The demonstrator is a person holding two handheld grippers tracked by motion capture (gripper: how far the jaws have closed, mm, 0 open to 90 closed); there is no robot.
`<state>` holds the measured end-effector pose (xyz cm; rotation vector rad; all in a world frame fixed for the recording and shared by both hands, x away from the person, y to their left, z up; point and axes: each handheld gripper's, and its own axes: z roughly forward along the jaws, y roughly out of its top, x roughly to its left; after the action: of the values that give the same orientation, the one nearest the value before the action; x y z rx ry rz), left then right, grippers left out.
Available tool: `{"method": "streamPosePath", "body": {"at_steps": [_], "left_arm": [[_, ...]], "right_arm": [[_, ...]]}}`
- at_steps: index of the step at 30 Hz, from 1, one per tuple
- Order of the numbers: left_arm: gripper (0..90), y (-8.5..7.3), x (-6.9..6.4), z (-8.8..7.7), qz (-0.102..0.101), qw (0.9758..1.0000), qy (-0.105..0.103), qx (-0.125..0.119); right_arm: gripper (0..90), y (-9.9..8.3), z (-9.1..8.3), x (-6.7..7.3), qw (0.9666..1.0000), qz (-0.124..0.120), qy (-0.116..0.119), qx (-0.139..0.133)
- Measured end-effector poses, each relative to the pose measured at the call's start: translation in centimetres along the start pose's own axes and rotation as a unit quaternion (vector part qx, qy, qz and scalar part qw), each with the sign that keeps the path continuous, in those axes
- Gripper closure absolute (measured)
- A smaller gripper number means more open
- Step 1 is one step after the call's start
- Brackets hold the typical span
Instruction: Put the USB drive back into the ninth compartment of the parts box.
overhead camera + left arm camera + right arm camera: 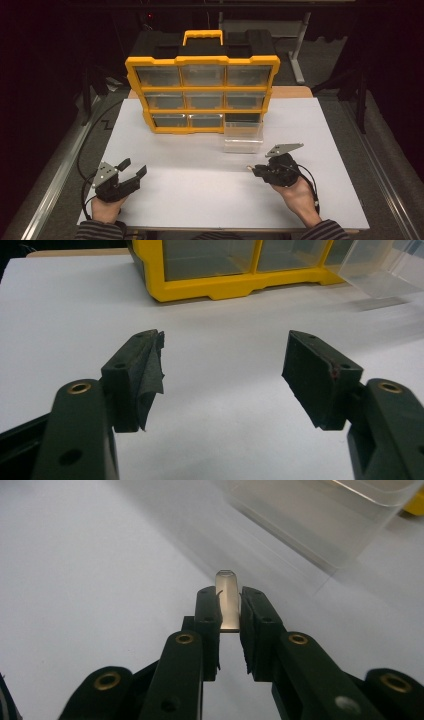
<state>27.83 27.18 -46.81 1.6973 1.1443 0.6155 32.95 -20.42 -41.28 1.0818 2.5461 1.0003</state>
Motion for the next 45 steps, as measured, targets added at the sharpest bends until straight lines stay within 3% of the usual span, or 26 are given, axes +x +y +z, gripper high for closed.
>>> {"method": "streamPosePath", "body": {"at_steps": [21,30,45], "left_arm": [[32.9,0.0,0.1,0.1,-0.003,1.0,-0.001,0.003],[32.9,0.0,0.2,0.4,-0.007,0.9999,-0.004,0.008],[32.9,0.0,0.2,0.3,-0.005,1.0,-0.004,0.006]], "right_arm": [[79.9,-0.6,-3.6,-1.6,0.9981,0.023,-0.014,-0.056],[79.9,0.8,-4.6,-2.1,0.9961,0.024,-0.02,-0.083],[79.8,3.6,-4.2,-2.9,0.9943,0.024,-0.025,-0.101]]}}
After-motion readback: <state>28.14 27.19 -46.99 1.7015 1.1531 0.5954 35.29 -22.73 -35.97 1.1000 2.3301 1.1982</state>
